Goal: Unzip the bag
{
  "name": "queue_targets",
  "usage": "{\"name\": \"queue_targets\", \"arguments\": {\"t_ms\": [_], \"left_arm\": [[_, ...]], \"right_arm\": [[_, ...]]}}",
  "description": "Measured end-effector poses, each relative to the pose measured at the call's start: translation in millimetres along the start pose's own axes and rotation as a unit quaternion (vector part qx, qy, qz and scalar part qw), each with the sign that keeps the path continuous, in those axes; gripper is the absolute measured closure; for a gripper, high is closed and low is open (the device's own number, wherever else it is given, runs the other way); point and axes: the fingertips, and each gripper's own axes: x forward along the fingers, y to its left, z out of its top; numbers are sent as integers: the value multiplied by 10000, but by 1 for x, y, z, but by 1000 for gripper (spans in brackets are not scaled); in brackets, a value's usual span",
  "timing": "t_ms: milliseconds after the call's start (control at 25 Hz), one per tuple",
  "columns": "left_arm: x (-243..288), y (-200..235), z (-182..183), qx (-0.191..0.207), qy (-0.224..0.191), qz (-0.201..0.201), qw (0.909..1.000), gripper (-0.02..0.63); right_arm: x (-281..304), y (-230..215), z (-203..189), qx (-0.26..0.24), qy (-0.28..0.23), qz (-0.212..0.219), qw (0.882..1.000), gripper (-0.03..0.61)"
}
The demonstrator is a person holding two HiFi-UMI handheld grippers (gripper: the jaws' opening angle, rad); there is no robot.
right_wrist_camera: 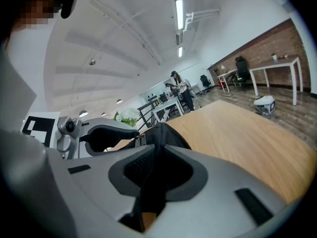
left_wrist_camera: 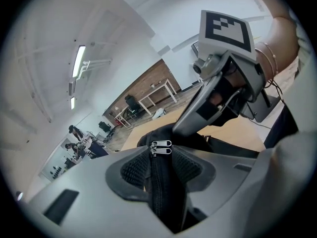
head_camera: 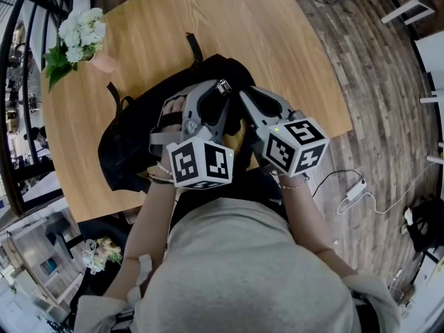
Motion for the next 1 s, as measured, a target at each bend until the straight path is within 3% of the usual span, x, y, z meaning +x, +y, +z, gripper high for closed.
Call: {"name": "queue_targets", "arguments": {"t_ms": [600,1000], "left_arm": [[-14,10,13,-552,-348,237,9976,531],[-14,14,13,-628,-373,274,9970,580]], "right_arm": [[-2,0,0,-3,11,59,10000,509],[-1,0,0,-12,41,83,10000,509]]}}
